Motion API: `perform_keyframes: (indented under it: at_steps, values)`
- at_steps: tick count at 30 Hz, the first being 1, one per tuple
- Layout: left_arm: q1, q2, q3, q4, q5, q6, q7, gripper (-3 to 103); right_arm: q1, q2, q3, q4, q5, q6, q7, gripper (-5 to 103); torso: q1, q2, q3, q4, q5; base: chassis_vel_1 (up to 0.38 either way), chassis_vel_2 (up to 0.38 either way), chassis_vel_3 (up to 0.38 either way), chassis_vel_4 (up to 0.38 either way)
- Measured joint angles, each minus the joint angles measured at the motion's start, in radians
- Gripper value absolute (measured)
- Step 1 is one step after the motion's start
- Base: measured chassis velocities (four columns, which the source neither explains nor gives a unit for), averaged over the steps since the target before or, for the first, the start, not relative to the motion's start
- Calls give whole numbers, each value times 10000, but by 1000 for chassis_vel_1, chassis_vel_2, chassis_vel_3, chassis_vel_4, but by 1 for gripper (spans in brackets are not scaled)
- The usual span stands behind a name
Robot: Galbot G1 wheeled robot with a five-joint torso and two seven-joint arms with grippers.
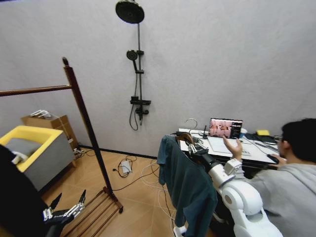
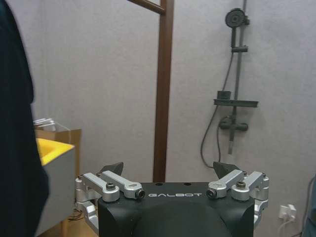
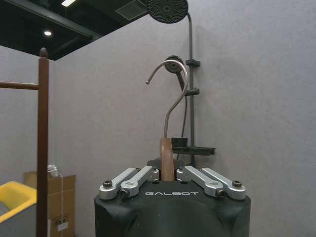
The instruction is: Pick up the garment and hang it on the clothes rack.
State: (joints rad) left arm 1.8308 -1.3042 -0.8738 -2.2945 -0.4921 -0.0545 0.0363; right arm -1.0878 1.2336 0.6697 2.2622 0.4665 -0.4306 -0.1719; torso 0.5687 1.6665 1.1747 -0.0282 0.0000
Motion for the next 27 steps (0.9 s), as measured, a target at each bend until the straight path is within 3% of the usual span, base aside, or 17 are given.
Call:
perform_keyframes:
  at_steps: [27]
  values:
    - [0, 0, 1, 0, 0, 0, 0, 100, -270, 32, 1, 304, 261, -112, -55, 9, 0, 0, 0, -1, -1, 123, 126, 125, 125]
